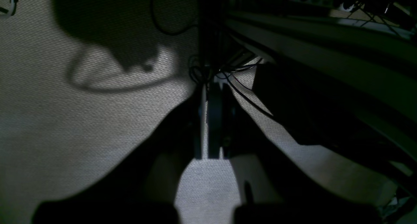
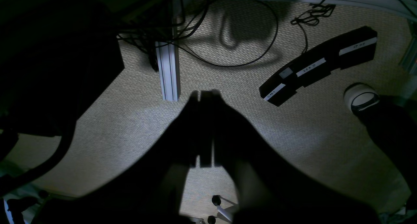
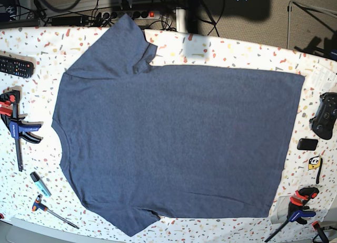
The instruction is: Fold the T-shirt properly
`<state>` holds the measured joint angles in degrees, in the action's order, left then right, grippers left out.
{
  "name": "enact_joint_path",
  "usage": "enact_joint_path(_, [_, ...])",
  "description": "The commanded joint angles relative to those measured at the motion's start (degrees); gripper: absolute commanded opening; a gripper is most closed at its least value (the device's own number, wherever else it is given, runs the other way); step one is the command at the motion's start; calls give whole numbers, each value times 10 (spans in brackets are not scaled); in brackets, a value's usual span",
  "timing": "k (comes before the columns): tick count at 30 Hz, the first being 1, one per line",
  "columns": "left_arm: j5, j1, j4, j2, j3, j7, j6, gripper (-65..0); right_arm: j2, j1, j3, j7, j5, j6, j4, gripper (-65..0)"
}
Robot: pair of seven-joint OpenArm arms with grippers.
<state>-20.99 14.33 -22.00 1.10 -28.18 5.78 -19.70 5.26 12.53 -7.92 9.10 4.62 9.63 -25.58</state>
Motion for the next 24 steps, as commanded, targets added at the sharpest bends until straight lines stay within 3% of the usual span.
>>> enact_joint_path(1, [0, 6, -2, 0, -2, 4, -4, -623, 1, 2, 0, -2, 0, 7, -4, -650])
enact_joint_path(5, [0, 6, -2, 0, -2, 4, -4, -623, 1, 2, 0, -7, 0, 9, -4, -650])
enact_joint_path(11, [1, 8, -2, 0, -2, 19, -4, -623, 1, 2, 0, -7, 0, 49, -4, -650])
enact_joint_path(24, [20, 16, -2, 0, -2, 20, -4, -623, 2, 5, 0, -7, 0, 49, -4, -650])
